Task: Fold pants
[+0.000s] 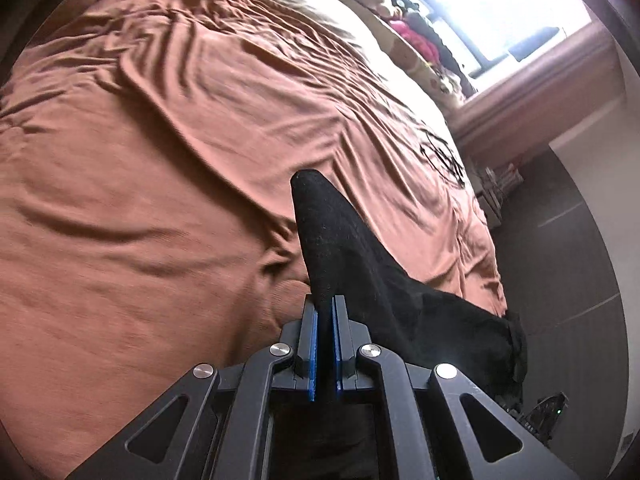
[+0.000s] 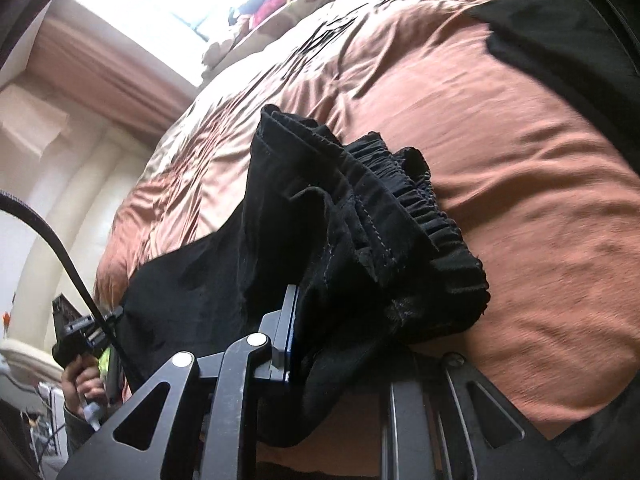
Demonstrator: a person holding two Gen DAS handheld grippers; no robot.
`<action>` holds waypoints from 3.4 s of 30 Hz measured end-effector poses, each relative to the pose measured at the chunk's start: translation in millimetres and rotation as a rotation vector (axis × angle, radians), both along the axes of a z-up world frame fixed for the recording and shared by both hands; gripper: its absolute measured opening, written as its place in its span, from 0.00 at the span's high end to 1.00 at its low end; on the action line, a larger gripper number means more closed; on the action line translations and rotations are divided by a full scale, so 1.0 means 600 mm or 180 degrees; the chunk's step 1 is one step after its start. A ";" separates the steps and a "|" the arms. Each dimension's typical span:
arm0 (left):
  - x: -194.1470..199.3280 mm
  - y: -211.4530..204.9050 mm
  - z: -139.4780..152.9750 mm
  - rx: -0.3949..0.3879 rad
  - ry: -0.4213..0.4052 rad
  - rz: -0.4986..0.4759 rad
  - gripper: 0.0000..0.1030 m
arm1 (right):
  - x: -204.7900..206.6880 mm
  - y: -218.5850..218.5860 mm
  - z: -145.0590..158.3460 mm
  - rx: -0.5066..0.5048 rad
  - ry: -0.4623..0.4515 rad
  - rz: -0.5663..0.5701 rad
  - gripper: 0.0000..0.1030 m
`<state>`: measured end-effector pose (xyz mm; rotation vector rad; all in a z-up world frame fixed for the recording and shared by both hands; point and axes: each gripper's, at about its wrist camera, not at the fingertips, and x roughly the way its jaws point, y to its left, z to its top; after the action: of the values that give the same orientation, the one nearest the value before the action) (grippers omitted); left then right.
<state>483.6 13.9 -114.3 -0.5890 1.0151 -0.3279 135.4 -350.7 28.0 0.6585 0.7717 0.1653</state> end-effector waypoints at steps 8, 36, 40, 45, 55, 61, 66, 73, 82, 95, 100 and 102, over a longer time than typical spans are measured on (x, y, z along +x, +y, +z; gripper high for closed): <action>0.001 0.090 0.008 0.0009 -0.0018 0.0198 0.94 | 0.103 0.068 0.010 -0.0111 0.0096 0.0341 0.86; -0.031 0.237 -0.097 0.0350 0.0520 0.0668 0.74 | 0.171 0.090 -0.016 -0.0033 0.0351 0.0849 0.48; -0.048 0.236 -0.091 0.0387 0.0511 0.0673 0.64 | 0.156 0.048 0.008 0.0160 0.0089 0.0746 0.37; -0.067 0.234 -0.084 0.0386 0.0504 0.0737 0.60 | 0.199 0.027 0.005 0.0271 -0.0074 0.0742 0.36; -0.098 0.224 -0.073 0.0482 0.0490 0.0813 0.20 | 0.327 0.054 -0.028 0.0539 -0.0033 0.0850 0.18; -0.106 0.214 -0.079 0.0515 0.0533 0.0800 0.20 | 0.400 0.054 -0.053 0.0732 0.0205 0.0796 0.17; -0.112 0.211 -0.078 0.0516 0.0530 0.0821 0.20 | 0.453 0.061 -0.086 0.1120 0.0466 0.0853 0.17; -0.125 0.195 -0.080 0.0461 0.0505 0.0787 0.20 | 0.531 0.081 -0.128 0.1394 0.0780 0.0966 0.17; -0.142 0.194 -0.088 0.0357 0.0510 0.0810 0.20 | 0.572 0.089 -0.098 0.1457 0.0616 0.1112 0.49; -0.161 0.191 -0.080 0.0294 0.0459 0.0824 0.20 | 0.521 0.101 0.021 0.0819 -0.0327 0.1167 0.54; -0.164 0.186 -0.080 0.0325 0.0445 0.0815 0.20 | 0.508 0.084 -0.039 0.0600 -0.0038 0.0959 0.45; -0.163 0.185 -0.083 0.0336 0.0449 0.0820 0.20 | 0.507 0.079 -0.079 0.0593 0.0128 0.0909 0.45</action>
<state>386.0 124.8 -163.9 -0.6456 1.0708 -0.0051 439.8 -303.4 -19.4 0.7269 0.8943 0.4905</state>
